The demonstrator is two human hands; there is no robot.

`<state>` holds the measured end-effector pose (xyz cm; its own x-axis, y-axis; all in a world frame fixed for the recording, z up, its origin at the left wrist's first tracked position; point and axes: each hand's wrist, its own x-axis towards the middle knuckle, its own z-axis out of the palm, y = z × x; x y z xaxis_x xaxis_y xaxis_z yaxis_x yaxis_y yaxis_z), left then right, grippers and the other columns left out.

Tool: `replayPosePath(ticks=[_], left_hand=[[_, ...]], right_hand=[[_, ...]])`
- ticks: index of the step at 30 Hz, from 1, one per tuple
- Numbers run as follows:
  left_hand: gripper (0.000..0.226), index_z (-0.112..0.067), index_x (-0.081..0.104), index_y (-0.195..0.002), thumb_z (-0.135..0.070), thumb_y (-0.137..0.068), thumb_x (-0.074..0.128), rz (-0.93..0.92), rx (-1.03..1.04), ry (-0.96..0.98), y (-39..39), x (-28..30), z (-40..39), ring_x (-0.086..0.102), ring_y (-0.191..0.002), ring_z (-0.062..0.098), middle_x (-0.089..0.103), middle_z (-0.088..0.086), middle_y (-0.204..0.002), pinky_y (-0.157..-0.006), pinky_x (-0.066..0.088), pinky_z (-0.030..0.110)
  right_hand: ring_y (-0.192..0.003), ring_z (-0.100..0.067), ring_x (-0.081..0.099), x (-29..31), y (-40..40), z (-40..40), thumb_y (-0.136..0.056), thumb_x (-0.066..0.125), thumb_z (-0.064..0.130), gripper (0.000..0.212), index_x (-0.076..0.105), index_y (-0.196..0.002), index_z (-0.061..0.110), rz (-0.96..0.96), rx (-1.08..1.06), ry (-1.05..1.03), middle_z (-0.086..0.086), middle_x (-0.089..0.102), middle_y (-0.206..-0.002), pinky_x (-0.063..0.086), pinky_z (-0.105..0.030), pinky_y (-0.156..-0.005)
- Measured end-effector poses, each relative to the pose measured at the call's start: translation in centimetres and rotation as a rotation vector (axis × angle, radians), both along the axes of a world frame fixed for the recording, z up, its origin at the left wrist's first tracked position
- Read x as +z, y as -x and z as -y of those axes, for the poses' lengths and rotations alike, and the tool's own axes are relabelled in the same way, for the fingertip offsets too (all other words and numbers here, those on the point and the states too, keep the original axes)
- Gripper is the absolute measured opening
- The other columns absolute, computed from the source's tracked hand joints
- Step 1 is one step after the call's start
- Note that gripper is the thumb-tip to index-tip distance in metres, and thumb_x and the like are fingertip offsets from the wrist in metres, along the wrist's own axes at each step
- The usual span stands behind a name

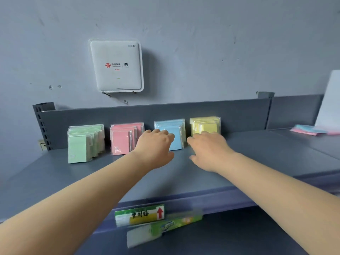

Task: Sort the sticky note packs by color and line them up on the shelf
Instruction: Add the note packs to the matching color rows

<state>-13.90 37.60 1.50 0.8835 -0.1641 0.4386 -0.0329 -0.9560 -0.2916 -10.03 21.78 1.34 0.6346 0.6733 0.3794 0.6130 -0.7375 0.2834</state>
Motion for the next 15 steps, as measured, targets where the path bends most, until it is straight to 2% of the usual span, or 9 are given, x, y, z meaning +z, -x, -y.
replayPosePath(ticks=[5, 10, 15], left_hand=[[0.039, -0.016, 0.05, -0.121, -0.04, -0.09, 0.045, -0.001, -0.065, 0.014, -1.1, -0.3, 6.4, 0.051, -0.109, 0.023, 0.057, 0.0, -0.116, -0.088, 0.037, 0.031], [0.041, -0.017, 0.05, -0.123, -0.042, -0.09, 0.045, -0.044, -0.103, 0.037, -2.7, -0.7, 11.4, 0.051, -0.111, 0.023, 0.057, 0.0, -0.119, -0.091, 0.039, 0.033], [0.039, -0.017, 0.052, -0.119, -0.042, -0.09, 0.046, -0.068, -0.148, 0.02, -5.0, -0.6, 15.5, 0.052, -0.108, 0.023, 0.058, 0.0, -0.116, -0.089, 0.039, 0.033]], right_hand=[[-0.106, -0.025, 0.049, -0.3, -0.5, 6.9, -0.093, 0.048, 0.032, 0.025, 0.051, -0.11, 0.014, 0.004, -0.06, -0.028, -0.002, 0.056, -0.109, 0.034, -0.034, -0.076], [-0.111, -0.024, 0.047, -0.6, -1.1, 12.3, -0.094, 0.046, 0.033, 0.032, 0.049, -0.12, 0.015, -0.017, -0.118, -0.068, -0.002, 0.054, -0.116, 0.037, -0.035, -0.086], [-0.11, -0.022, 0.046, -0.8, -2.5, 16.7, -0.094, 0.045, 0.034, 0.033, 0.049, -0.121, 0.016, -0.022, -0.191, -0.075, 0.0, 0.054, -0.116, 0.034, -0.032, -0.08]])
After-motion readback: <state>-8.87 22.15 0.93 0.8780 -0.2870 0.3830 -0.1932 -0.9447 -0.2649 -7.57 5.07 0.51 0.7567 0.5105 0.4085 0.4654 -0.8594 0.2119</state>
